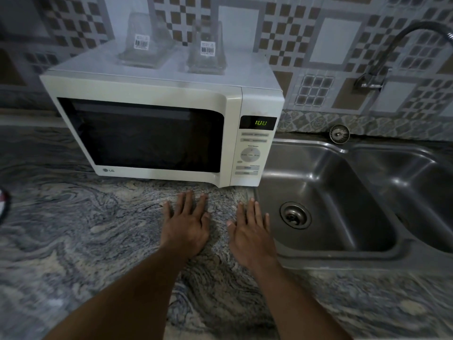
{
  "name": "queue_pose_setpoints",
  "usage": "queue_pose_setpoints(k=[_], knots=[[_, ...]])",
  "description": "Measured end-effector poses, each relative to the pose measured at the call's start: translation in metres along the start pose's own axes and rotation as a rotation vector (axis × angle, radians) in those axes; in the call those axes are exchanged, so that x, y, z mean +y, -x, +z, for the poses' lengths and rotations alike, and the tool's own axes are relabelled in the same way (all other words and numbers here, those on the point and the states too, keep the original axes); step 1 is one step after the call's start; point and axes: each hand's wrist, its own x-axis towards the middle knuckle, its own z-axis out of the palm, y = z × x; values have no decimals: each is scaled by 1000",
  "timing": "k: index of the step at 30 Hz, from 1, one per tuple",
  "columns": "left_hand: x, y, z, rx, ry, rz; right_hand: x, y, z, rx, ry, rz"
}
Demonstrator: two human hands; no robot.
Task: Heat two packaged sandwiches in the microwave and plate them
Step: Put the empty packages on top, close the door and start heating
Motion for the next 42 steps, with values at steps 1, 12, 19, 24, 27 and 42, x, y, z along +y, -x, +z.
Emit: queue_pose_setpoints(k=[1,12,19,24,27,42], knots=[[-1,0,-1,-12,-3,-1,-1,0,-1,2,1,4],[-3,2,2,40,-4,16,-2,-1,3,25,42,-59],[-7,4,0,2,-29,18,-2,-4,0,5,23,-41],[-7,3,2,9,-24,11,-1,-4,1,-8,22,-36],[-8,4,2,8,-28,14,-2,-4,2,-10,31,-33],[-9,5,3,21,-32,19,-5,0,3,5,30,-5]])
